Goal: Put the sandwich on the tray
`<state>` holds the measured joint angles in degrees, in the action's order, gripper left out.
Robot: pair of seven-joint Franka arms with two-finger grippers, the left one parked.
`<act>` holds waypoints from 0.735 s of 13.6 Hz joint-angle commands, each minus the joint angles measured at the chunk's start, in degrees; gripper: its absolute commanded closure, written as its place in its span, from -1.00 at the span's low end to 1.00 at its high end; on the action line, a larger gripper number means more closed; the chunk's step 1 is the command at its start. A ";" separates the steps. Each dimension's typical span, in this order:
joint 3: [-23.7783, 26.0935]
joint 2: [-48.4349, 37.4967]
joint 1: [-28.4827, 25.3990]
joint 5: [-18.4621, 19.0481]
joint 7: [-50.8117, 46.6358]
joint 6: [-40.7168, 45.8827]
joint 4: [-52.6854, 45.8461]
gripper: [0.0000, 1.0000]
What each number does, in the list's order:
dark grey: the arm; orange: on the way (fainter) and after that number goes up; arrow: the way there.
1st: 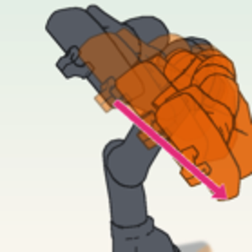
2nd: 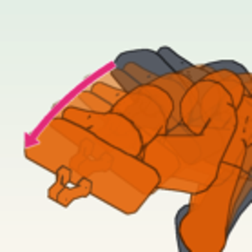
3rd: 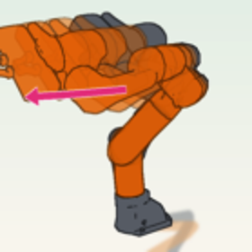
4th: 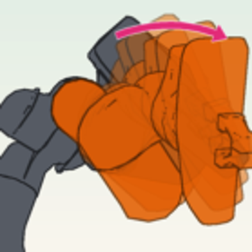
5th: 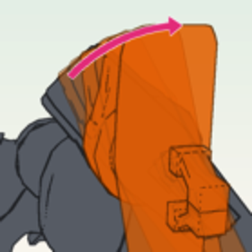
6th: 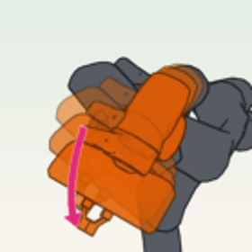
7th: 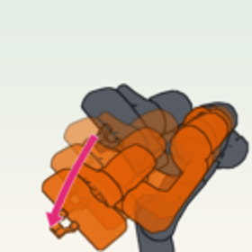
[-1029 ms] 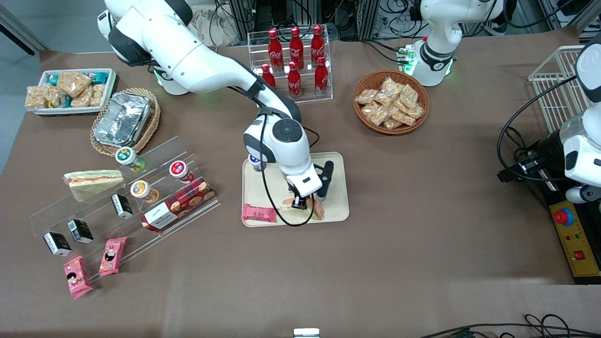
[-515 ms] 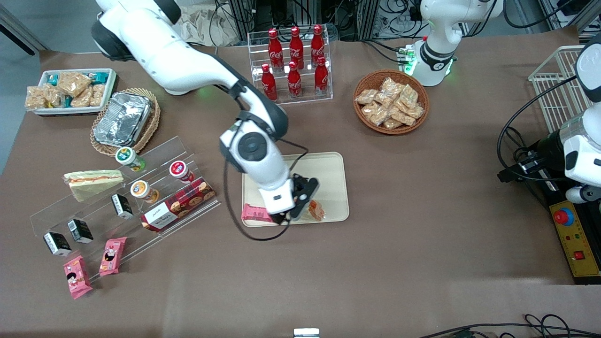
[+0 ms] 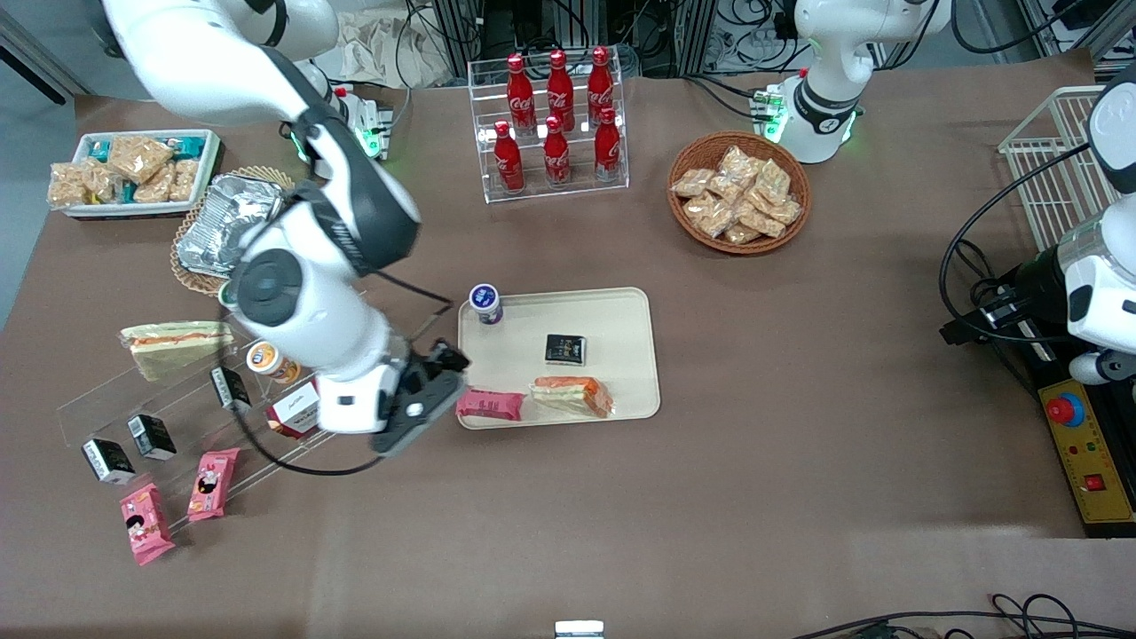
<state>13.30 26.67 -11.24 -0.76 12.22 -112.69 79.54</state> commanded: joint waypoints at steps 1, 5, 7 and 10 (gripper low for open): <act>-4.24 -6.52 -0.01 -1.70 -10.50 7.46 1.41 -0.99; -12.58 -11.19 0.16 -1.87 -14.77 18.02 1.41 -0.99; -17.15 -12.51 0.16 -3.62 -15.64 20.22 1.41 -0.99; -23.75 -14.00 1.21 -5.74 -14.69 24.18 1.41 -0.99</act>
<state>-7.36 14.66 -10.66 -4.15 -2.15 -90.63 79.62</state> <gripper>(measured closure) 0.000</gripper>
